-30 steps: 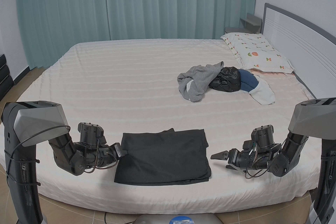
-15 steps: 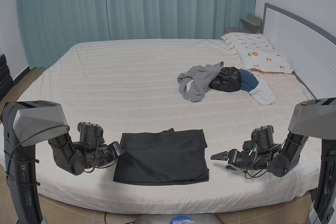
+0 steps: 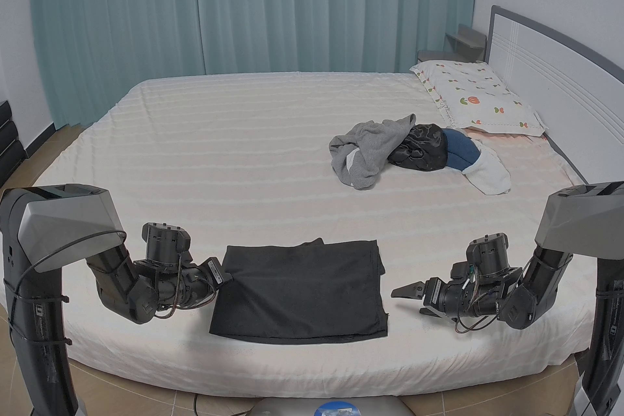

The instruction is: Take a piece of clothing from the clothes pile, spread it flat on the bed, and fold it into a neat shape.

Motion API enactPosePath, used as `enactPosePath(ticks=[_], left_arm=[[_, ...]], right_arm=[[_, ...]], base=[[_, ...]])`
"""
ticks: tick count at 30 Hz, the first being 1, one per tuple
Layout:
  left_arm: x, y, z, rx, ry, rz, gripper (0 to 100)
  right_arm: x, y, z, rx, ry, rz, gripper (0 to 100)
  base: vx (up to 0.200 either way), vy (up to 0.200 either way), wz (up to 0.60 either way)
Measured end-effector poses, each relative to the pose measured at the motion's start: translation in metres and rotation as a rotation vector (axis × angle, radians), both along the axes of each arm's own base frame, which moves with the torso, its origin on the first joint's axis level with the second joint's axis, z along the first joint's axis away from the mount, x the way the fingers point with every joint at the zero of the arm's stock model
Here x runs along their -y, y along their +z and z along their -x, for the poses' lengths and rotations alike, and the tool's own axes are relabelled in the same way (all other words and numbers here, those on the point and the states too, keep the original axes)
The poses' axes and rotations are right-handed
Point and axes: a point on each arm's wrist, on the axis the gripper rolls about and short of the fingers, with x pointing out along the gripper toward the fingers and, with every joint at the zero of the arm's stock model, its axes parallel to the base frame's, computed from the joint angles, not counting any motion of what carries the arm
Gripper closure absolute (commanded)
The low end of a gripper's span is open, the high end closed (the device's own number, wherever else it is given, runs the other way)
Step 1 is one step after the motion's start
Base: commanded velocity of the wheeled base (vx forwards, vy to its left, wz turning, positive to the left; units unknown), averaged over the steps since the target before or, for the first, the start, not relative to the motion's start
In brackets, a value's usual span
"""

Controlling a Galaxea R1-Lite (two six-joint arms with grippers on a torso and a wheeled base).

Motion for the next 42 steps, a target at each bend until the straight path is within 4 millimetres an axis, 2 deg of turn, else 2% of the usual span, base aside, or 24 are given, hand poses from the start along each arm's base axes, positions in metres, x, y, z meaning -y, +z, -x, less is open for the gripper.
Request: enactPosePath(ticks=[42], left_arm=[[-0.0006, 0.0038, 0.0055, -0.010, 0.026, -0.018, 100]], right_arm=[[-0.0001, -0.0007, 0.0002, -0.002, 0.000, 0.000, 0]], base=[[0.000, 0.200, 0.00]])
